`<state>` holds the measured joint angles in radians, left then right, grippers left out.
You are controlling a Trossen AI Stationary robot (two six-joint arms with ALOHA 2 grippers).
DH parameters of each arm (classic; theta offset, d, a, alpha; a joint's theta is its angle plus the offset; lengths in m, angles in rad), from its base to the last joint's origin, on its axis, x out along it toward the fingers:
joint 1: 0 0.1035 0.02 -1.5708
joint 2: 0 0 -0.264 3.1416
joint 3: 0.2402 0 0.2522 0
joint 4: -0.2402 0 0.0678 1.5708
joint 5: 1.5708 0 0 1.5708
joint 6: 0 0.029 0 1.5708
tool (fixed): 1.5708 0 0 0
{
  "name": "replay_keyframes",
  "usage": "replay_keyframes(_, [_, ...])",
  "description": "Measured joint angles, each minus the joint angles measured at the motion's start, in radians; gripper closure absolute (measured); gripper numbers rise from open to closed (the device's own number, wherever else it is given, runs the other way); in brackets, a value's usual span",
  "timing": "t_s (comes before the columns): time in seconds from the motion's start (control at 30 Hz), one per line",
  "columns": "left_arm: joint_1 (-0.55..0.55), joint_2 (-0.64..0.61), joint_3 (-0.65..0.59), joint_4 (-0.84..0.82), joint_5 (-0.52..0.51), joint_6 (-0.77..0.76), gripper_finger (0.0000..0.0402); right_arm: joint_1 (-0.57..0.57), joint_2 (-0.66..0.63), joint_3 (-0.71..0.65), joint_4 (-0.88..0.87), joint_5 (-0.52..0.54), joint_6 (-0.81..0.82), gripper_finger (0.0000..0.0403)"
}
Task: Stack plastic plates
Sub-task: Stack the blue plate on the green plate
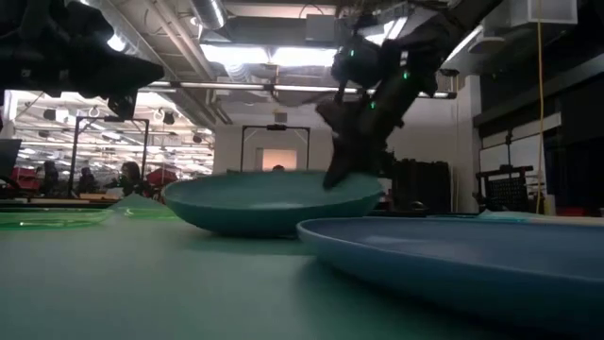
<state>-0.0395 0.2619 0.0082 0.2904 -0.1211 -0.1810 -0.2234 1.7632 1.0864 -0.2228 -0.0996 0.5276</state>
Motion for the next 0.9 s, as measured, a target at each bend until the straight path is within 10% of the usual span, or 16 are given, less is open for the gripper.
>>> replay_keyframes(0.9, [0.0,0.0,0.0,0.009,0.008,-0.022,0.0395,0.387,-0.195,-0.074,-0.418,-0.183,-0.029,0.0402])
